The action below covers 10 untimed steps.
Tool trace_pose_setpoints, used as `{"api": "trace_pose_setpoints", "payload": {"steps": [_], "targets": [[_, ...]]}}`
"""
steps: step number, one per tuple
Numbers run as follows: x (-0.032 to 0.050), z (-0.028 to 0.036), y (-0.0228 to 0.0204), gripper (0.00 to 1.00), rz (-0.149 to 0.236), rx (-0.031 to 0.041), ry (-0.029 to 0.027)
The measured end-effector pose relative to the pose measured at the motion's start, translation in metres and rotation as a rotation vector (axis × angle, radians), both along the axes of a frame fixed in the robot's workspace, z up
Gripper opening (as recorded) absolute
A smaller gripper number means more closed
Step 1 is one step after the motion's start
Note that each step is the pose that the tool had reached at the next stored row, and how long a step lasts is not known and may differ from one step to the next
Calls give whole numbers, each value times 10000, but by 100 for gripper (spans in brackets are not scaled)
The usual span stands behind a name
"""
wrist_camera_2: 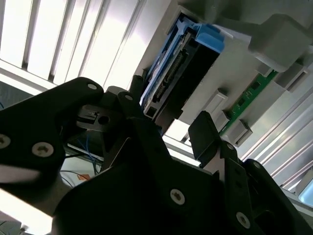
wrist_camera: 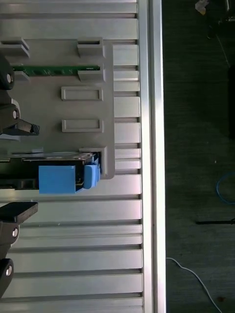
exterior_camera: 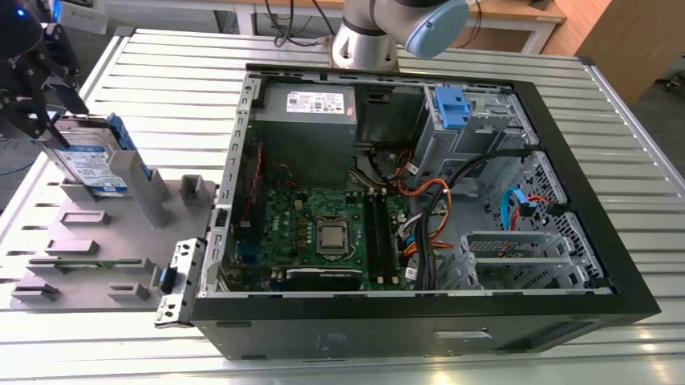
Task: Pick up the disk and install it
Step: 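Pick up the disk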
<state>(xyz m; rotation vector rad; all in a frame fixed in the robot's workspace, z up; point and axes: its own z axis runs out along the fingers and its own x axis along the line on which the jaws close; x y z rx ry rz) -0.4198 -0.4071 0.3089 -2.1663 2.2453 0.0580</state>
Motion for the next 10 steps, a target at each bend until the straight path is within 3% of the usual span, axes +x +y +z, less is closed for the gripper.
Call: {"api": "trace_pose_setpoints", "payload": {"steps": [5,10], "targets": [[-15,-78,0,64,135,0,0],[-9,-84,8,64,217,-1,1]]}}
